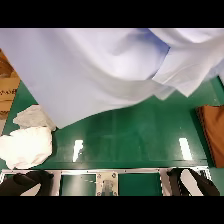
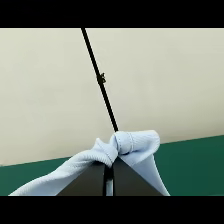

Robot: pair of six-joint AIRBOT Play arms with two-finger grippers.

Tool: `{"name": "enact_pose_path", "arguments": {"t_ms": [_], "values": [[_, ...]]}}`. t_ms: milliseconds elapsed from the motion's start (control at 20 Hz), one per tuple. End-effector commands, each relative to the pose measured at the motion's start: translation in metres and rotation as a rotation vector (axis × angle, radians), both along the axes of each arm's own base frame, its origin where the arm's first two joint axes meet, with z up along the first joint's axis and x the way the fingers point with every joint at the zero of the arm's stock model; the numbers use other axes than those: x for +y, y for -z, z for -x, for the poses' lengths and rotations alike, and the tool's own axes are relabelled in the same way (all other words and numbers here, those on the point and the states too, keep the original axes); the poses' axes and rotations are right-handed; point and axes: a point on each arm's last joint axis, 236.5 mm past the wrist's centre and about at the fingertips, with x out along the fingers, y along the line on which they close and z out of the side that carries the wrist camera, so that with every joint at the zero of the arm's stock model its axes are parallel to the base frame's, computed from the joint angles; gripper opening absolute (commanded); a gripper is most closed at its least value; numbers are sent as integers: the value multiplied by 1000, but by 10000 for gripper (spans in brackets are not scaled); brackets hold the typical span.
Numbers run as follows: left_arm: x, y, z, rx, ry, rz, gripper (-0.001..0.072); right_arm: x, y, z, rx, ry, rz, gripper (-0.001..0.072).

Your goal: Fold the shirts.

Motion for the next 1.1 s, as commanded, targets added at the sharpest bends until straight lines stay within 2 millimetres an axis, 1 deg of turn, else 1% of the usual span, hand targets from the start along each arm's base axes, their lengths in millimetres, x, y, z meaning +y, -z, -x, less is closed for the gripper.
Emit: {"name": "enact_pose_path", "arguments": {"t_ms": [0,100,200,250,350,400,450,500,550,600,650,700,750,800,850,900,950,1000,1050], "values": [[0,71,-68,138,-85,32,25,-12,64,-30,141,-16,-86,25],[-4,148,-121,326,-105,62,25,-19,138,-62,279,-31,-162,25],[-20,228,-169,482,-71,90,25,-27,218,-97,397,-25,-223,25],[-33,265,-188,532,-37,85,25,-30,260,-116,455,-16,-243,25],[-61,335,-218,602,36,90,25,-37,335,-151,567,3,-280,26],[-72,364,-230,627,58,119,25,-41,367,-166,617,13,-298,26],[-83,389,-241,655,67,189,25,-46,399,-179,666,24,-324,25],[-89,408,-251,673,62,250,26,-50,424,-189,706,29,-344,26],[-92,422,-256,687,55,289,26,-53,445,-198,742,31,-357,27],[-95,433,-260,700,50,315,55,-58,458,-204,760,37,-366,97],[-96,434,-260,703,50,327,384,-68,462,-209,760,51,-373,273],[-92,432,-260,712,44,339,699,-82,457,-211,745,70,-373,333],[-86,430,-256,749,39,354,695,-97,448,-211,731,86,-375,333],[-76,428,-248,819,39,369,696,-112,439,-204,734,90,-381,333],[-66,426,-236,900,46,371,696,-130,433,-190,755,93,-401,333],[-54,425,-221,982,65,349,695,-143,432,-174,783,93,-431,332],[-44,426,-206,1053,82,325,694,-152,438,-156,827,87,-464,332],[-36,428,-192,1117,94,307,673,-158,448,-140,874,86,-490,332],[-29,432,-182,1166,101,293,429,-159,463,-124,922,84,-524,332]]}}
